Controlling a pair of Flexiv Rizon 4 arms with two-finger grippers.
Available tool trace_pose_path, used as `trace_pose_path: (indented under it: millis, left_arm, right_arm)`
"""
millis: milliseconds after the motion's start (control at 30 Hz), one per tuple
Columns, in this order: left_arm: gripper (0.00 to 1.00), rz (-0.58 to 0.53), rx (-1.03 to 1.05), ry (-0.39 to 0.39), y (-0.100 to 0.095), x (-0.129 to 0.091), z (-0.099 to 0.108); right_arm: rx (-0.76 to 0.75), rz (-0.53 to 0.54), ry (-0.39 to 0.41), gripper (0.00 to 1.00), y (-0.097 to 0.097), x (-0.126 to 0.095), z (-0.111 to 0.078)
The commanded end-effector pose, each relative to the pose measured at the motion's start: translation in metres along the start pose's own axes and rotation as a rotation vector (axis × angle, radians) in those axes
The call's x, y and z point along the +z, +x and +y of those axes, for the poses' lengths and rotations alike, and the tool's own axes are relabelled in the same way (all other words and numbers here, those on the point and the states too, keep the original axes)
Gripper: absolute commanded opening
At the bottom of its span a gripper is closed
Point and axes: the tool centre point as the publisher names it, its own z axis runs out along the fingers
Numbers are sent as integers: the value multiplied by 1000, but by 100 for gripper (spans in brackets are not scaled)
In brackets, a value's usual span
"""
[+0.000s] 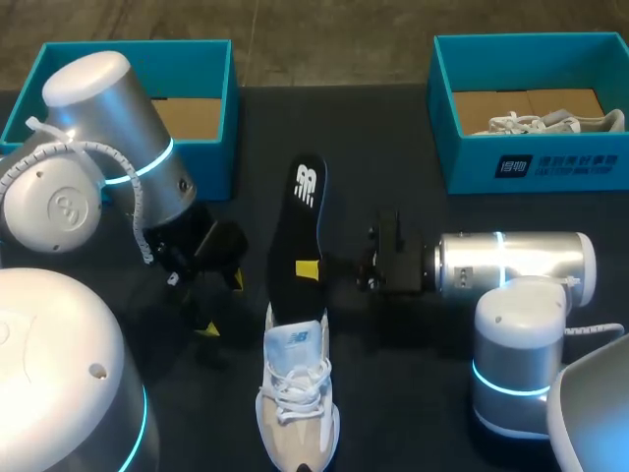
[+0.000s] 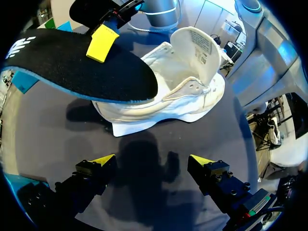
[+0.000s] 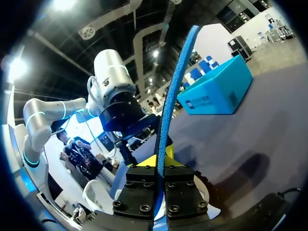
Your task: Take the shoe out of the shoebox, open the shoe tongue, remove and reinsert the insole, then place the shoe into the shoebox
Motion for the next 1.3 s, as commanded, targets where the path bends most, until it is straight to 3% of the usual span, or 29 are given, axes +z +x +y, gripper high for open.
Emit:
trace_pose_path:
  millis: [33,1300]
  left_arm:
    - [100,-4,1,2,2,0,1]
    - [100,-4,1,2,2,0,1]
  right_arm:
    - [2,4,11,0,-3,3,-2]
    - [36,50,47,0,7,3,-38]
